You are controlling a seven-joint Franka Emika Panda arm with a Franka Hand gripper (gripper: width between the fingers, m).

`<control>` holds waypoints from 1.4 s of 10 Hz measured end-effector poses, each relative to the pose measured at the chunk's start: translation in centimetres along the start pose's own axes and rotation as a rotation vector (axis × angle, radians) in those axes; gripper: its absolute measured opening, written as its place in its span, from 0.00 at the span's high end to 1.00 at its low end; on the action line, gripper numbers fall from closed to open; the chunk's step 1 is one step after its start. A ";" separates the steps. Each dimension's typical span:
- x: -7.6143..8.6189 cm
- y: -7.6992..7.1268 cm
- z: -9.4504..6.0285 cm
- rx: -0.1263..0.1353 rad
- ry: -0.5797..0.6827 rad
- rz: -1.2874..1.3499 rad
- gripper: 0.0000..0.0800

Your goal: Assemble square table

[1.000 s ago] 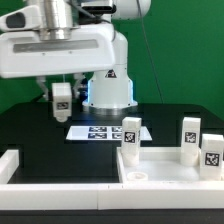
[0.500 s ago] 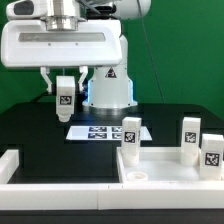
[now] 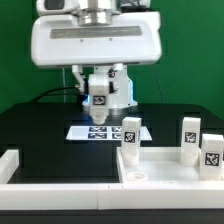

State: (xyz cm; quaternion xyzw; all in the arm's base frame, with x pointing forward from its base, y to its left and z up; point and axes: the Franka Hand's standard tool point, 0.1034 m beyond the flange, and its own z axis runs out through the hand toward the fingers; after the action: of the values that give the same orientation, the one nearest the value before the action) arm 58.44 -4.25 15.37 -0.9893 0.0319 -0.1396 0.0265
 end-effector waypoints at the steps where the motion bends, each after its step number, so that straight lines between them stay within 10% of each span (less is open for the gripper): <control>1: 2.3 -1.9 -0.6 0.010 0.009 0.060 0.64; 6: 1.6 -1.2 0.2 -0.021 0.063 0.054 0.64; 10: 3.0 -5.3 2.2 -0.015 0.157 0.269 0.64; 14: 2.9 -5.7 2.7 -0.014 0.155 0.300 0.64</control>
Offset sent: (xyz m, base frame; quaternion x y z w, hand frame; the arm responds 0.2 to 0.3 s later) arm 0.0000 0.0000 0.0000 0.0000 0.0000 0.0000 1.0000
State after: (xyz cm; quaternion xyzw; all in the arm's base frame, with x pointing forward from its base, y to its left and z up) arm 62.33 1.39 13.92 -0.9599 0.1823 -0.2098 0.0377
